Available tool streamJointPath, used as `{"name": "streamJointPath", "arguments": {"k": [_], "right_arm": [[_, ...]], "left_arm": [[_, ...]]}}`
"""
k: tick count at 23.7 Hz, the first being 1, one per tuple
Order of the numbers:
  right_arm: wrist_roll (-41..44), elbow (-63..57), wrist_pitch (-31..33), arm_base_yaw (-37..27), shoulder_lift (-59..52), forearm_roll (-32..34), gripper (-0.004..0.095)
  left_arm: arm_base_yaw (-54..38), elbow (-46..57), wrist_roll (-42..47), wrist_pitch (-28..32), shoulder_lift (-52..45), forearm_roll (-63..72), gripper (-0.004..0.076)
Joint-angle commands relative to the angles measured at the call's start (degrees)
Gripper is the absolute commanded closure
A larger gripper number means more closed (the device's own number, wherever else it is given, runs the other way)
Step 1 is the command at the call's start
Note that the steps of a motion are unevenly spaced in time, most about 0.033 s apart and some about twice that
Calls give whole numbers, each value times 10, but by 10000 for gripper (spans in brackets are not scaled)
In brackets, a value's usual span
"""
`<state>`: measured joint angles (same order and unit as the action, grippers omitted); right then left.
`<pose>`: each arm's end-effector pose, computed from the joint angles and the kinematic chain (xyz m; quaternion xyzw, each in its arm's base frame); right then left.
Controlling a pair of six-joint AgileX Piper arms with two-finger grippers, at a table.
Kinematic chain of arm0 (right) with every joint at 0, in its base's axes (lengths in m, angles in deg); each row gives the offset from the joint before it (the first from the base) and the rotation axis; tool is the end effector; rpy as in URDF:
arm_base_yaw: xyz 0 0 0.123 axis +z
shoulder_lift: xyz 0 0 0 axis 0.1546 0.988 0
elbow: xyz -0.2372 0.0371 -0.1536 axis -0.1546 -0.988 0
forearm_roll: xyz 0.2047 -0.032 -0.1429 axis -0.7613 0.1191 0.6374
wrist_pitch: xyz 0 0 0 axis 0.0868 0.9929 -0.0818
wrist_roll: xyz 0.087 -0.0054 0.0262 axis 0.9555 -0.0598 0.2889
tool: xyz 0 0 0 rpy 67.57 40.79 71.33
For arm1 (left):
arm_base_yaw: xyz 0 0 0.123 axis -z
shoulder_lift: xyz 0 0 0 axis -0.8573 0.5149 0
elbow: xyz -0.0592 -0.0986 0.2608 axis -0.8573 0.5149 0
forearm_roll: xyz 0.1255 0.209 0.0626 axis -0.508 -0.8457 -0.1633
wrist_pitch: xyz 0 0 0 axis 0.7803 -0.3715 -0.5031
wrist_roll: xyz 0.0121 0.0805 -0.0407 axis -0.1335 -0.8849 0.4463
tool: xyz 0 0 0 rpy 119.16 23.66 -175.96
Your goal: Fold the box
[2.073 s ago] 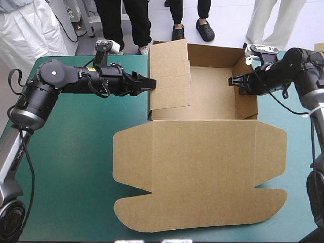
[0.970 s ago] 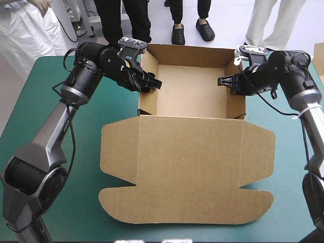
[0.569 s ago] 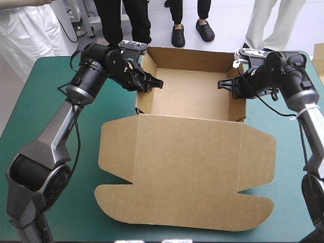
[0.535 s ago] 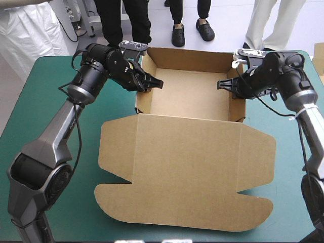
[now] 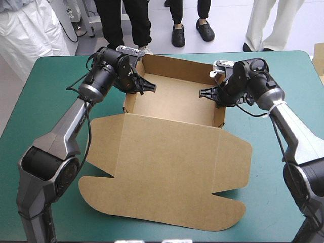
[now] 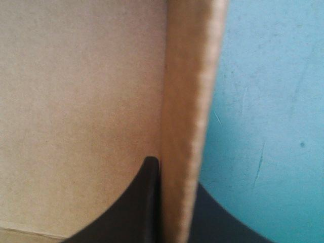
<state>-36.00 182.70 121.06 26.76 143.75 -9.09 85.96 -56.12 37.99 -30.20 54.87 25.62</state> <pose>0.3717 0.1244 0.3255 -0.0111 0.9761 0.0869 0.1988 0.3892 -0.1893 0.3553 0.1551 0.9559 -0.0337 0.2472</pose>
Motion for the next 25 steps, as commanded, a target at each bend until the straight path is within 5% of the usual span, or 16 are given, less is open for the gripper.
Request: {"name": "streamJointPath", "arguments": {"k": [1, 25], "right_arm": [[-27, 20, -12, 0, -13, 8, 910], [-31, 56, 48, -1, 92, 30, 910]], "left_arm": [[1, 2, -16, -11, -33, -5, 756], [-1, 17, -26, 12, 104, 112, 756]]}}
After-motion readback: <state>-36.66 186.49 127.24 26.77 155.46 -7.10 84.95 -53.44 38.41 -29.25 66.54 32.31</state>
